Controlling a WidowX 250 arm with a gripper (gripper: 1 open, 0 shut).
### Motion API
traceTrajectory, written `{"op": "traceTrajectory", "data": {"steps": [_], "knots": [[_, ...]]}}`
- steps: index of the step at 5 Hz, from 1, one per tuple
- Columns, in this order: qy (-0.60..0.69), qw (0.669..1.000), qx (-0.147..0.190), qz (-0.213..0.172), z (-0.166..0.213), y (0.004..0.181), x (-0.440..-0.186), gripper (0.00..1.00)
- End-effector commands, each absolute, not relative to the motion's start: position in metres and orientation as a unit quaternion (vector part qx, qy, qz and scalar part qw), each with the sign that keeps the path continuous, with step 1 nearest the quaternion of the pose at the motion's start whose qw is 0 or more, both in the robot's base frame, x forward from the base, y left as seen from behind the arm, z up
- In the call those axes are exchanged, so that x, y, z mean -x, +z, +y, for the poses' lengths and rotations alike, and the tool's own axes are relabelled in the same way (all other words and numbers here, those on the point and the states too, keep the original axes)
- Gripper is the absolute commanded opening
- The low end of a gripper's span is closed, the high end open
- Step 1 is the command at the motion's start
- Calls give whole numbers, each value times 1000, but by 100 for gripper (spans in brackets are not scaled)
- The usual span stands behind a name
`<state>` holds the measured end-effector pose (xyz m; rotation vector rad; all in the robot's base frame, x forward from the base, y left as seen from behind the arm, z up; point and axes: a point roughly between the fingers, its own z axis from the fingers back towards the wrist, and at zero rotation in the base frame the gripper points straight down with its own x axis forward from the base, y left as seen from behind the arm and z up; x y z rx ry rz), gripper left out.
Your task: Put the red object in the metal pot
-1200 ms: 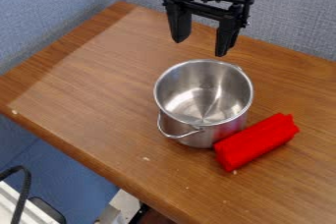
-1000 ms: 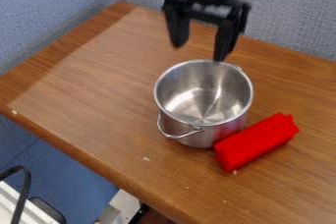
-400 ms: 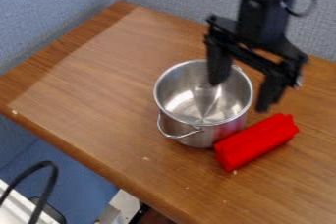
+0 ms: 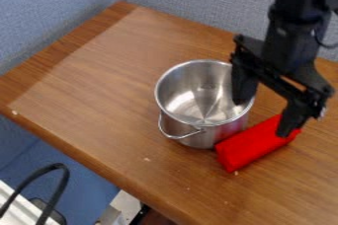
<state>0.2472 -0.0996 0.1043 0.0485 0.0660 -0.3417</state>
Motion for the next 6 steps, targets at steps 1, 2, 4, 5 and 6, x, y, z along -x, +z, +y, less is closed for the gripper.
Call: {"op": "traceTrajectory", "data": {"steps": [1,2,4,5,6], "knots": [[-194,980,-32,15,-105,99,-261,100],[-236,971,-36,3,-100,83,-263,100],[-317,947,-33,-28,-83,68,-262,100],[-311,949,-31,-32,-74,65,-268,100],[-301,953,-34,-19,-65,61,-275,100]]}}
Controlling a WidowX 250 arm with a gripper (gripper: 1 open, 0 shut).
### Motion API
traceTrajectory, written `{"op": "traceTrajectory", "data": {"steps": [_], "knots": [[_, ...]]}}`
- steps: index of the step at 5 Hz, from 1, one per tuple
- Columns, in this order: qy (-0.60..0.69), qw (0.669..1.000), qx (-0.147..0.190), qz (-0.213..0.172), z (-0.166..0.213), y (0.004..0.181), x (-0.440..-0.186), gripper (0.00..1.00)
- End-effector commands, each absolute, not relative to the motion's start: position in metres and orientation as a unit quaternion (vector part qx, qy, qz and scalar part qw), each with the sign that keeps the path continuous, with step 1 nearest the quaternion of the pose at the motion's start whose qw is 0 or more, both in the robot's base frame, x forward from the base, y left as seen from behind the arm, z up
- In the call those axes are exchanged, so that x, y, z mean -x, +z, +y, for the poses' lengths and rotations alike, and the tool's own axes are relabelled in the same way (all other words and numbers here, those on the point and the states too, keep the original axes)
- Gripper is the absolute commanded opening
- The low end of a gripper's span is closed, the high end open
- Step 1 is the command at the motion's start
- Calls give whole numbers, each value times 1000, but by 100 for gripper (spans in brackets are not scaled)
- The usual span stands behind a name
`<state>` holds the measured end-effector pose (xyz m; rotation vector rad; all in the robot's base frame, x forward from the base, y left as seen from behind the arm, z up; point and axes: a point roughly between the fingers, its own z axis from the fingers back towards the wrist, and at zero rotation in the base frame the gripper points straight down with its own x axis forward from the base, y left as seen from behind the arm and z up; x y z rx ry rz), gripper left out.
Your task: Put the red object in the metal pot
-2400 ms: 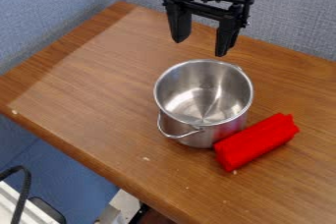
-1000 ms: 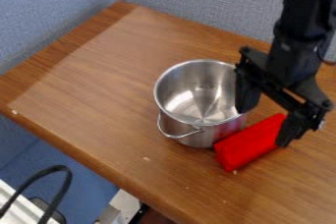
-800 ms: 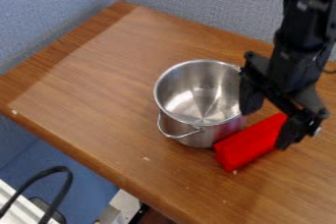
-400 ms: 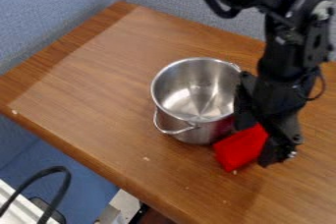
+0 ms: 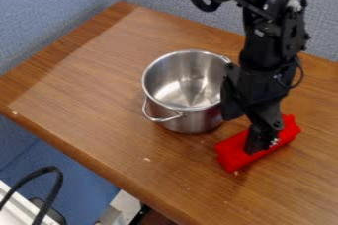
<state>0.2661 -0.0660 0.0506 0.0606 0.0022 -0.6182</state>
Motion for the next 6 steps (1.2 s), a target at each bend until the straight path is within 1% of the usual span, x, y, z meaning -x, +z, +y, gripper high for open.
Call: {"op": "traceTrajectory", "data": {"steps": [1,2,3,4,6], "knots": [[-312,949,-39,-15,-68,56,-271,100],[-326,944,-39,-13,-71,51,-266,100],[-321,946,-47,-12,-72,49,-266,100],[-310,950,-44,-11,-69,50,-264,100],[-300,953,-35,-11,-80,57,-268,100]]}}
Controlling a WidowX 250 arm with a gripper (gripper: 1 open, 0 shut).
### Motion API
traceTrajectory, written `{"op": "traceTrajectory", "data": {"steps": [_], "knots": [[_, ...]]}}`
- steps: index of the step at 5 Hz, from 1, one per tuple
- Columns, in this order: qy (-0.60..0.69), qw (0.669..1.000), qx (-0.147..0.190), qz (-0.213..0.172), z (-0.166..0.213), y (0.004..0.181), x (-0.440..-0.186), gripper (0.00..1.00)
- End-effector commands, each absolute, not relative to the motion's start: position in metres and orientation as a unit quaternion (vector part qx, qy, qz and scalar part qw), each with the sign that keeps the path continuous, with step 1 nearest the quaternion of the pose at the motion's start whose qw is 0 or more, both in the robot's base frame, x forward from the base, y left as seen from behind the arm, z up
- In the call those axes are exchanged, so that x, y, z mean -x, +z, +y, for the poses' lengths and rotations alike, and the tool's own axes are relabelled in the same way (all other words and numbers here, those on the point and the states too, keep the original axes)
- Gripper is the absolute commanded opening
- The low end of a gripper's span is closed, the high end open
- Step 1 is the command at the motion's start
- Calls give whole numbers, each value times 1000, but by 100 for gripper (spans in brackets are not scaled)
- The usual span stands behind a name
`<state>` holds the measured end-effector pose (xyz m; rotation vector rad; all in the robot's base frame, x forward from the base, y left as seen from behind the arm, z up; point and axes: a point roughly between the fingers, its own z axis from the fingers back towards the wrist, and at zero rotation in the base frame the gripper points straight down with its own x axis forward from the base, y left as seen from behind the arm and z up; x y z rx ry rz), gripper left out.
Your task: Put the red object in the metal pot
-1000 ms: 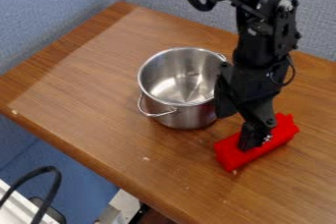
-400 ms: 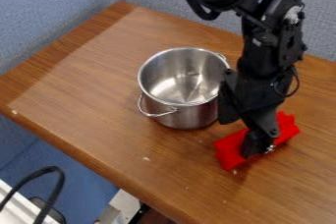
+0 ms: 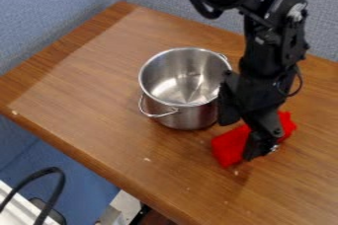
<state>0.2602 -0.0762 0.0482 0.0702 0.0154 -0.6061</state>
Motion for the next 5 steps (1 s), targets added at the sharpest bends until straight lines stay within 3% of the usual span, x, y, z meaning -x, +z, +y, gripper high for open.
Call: {"op": "traceTrajectory", "data": {"steps": [1,5], "knots": [[-297,954,-32,-12,-87,59,-271,100],[-320,947,-15,4,-72,45,-268,100]]}}
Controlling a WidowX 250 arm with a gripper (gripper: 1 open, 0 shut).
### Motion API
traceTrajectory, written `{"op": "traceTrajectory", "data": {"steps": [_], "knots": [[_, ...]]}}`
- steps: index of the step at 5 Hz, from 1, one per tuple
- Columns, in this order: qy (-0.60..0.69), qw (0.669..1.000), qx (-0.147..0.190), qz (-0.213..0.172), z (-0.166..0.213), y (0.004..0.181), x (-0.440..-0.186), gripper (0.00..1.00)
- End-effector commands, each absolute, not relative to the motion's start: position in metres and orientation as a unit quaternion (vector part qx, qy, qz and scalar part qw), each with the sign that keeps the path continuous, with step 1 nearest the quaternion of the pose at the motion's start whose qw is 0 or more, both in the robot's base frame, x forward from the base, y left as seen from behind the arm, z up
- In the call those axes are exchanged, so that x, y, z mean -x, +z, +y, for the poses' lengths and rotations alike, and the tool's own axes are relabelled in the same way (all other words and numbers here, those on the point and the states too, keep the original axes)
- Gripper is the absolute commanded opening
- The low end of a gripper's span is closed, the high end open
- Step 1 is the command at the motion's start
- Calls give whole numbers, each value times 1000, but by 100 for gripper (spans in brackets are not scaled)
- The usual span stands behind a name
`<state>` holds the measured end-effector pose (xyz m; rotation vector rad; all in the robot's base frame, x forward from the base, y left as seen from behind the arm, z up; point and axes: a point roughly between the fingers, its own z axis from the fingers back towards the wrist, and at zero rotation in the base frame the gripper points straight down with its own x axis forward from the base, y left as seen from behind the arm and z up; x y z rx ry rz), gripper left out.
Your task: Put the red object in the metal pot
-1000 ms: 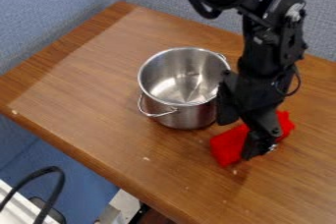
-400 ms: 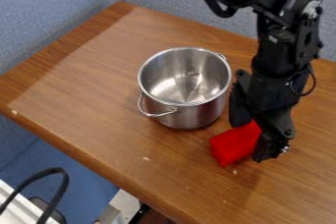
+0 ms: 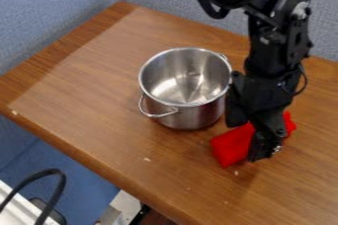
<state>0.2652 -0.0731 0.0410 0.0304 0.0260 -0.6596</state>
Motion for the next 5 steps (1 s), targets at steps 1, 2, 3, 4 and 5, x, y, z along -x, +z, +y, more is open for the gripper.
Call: {"op": "traceTrajectory", "data": {"steps": [1,2,3,4,5], "knots": [[-306,952,-13,7,-71,52,-269,100],[-291,957,-11,9,-71,61,-270,100],[-281,960,-14,11,-71,64,-269,100],[-269,963,-15,12,-71,68,-269,100],[-257,966,-15,13,-71,71,-269,100]]}}
